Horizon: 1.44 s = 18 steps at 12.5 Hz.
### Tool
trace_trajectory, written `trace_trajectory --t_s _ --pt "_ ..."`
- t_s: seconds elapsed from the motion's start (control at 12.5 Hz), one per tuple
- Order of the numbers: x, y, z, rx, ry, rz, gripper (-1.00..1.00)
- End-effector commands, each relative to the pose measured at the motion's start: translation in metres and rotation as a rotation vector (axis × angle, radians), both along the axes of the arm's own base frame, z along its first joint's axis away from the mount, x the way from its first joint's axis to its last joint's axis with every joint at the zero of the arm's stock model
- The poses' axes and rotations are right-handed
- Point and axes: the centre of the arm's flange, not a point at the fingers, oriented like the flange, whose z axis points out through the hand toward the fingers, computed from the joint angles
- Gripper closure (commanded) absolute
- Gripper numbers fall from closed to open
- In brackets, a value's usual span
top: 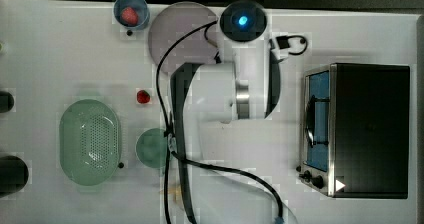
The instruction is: Pick ketchup from strainer and place it on the table
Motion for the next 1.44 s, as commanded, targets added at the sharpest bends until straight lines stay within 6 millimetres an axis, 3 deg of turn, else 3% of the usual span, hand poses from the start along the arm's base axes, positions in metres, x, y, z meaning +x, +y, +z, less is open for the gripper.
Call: trace_trajectory --t_s 0.08,0.4,0.72,0.8,0.96,1.04,1.12,1.44 --pt "-0.021 0.033 -0.038 0.039 -0.006 0.097 -0.21" --pt "-0.064 0.026 -0.101 0.074 -0.056 0.091 -0.21" --pt "-0.091 0.026 -0.135 0.089 0.007 0.082 -0.21" --pt "-0.092 0.027 -0.142 0.096 0.011 0.082 -0.27" --pt "-0.091 0.028 -0.148 0.102 0.018 0.083 -0.68" --pt "-0.085 0.029 -0.138 0.098 -0.008 0.086 -0.90" --pt "-0.075 0.029 -0.120 0.089 -0.048 0.091 -1.00" --pt "-0.038 0.027 -0.017 0.038 -0.196 0.090 -1.00"
